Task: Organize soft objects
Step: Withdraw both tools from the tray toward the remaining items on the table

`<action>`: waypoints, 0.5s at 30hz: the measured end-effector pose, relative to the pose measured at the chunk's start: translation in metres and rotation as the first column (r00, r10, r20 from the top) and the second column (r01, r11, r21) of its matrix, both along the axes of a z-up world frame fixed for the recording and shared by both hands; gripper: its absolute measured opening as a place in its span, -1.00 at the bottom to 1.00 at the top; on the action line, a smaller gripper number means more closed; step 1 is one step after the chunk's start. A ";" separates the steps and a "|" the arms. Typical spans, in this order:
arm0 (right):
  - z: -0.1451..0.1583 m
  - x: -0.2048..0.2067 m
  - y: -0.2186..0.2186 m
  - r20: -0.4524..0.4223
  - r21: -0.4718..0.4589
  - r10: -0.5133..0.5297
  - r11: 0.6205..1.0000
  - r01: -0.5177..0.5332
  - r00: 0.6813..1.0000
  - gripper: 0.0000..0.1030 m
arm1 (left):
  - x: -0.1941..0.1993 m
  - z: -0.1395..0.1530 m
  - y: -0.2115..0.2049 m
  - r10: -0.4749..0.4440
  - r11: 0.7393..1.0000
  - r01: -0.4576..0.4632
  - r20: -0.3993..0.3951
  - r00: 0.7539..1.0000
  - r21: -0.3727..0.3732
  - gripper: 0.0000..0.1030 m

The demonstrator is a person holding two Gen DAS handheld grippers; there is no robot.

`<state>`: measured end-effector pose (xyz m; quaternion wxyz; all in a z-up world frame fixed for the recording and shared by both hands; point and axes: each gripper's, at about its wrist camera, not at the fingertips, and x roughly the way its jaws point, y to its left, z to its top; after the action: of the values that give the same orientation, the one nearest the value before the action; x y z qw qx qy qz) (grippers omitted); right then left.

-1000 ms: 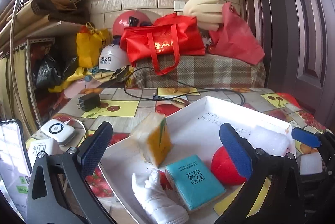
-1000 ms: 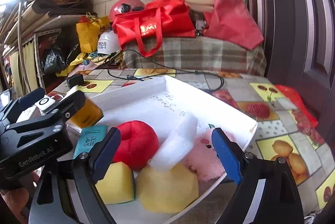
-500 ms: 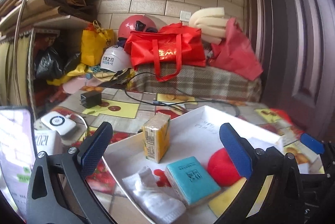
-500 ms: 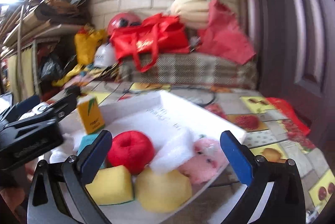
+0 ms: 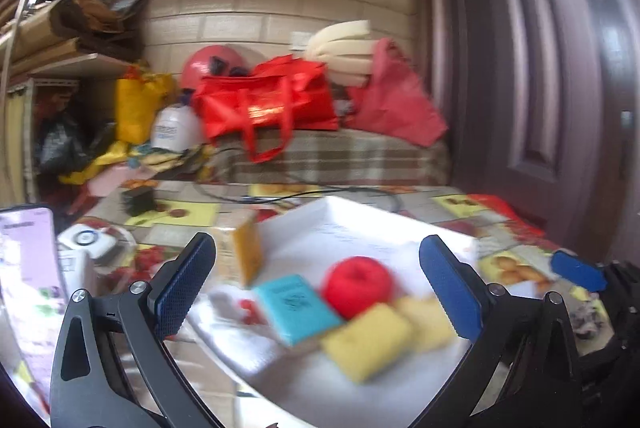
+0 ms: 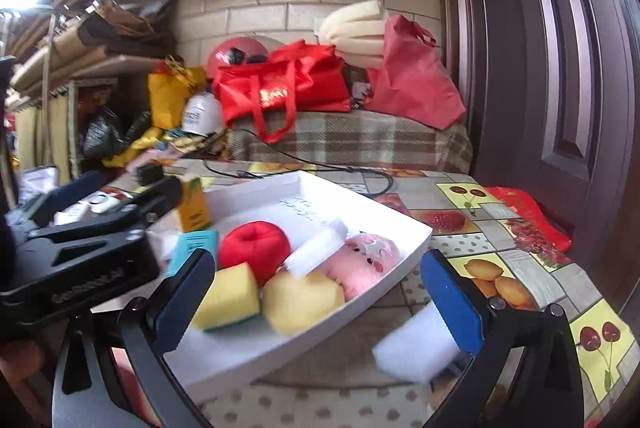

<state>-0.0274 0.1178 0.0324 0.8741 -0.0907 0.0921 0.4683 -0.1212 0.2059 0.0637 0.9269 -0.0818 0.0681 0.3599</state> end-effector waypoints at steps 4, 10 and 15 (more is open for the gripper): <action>0.000 0.001 -0.030 -0.005 0.006 0.010 1.000 -0.010 1.000 1.00 | 0.012 0.001 -0.024 -0.138 0.990 0.138 0.004 0.990 -0.028 1.00; -0.003 0.031 -0.084 -0.046 -0.054 -0.100 0.994 0.097 0.994 1.00 | 0.036 0.000 -0.069 -0.294 0.956 0.292 -0.084 0.952 -0.032 0.99; -0.011 0.081 -0.122 -0.168 -0.158 -0.203 0.971 0.177 0.965 1.00 | 0.061 -0.004 -0.089 -0.378 0.924 0.381 -0.221 0.899 -0.028 0.99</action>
<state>0.0538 -0.0045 0.0216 0.8942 -0.1000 0.2135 0.3806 -0.0600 0.1172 0.0595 0.9663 -0.0187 0.1828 0.1800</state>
